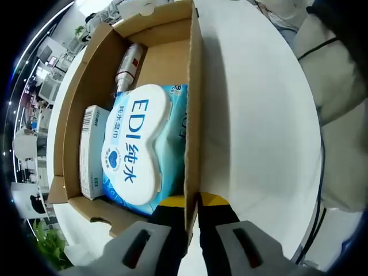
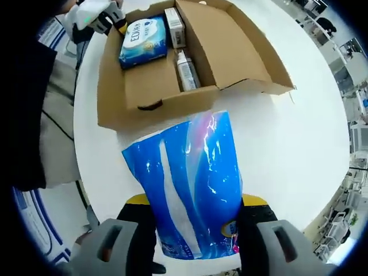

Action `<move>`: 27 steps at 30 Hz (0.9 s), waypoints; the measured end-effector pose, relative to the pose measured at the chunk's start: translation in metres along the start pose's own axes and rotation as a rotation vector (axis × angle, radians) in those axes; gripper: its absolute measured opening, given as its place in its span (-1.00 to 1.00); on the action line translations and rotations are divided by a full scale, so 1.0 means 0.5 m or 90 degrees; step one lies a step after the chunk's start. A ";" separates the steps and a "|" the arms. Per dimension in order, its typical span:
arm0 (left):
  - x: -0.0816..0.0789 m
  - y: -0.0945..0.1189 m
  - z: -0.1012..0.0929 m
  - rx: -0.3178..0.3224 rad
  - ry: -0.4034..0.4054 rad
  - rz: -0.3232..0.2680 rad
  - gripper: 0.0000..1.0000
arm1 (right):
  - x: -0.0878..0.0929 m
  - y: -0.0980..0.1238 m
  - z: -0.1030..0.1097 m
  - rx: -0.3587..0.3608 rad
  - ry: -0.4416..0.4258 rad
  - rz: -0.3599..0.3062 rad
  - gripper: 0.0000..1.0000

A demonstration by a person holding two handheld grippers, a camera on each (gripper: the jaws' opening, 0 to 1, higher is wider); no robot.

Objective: Operate the shoe box by opening the lid, removing the specified soft item, and placing it in the target area until the item is outside and the box remains undamaged.

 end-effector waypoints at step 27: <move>0.000 0.000 0.001 0.002 0.004 0.002 -0.92 | 0.002 -0.077 0.020 -0.025 -0.001 0.006 0.10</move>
Point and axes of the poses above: the point that each gripper's makers call its tool centre point, and the gripper's own axes: y roughly backward along the fingers, z roughly to its left, x roughly out of its underside, the point moved 4 cm from there along y, roughly backward along the fingers, and after that the axes turned 14 degrees about x, right-handed, at the moved point
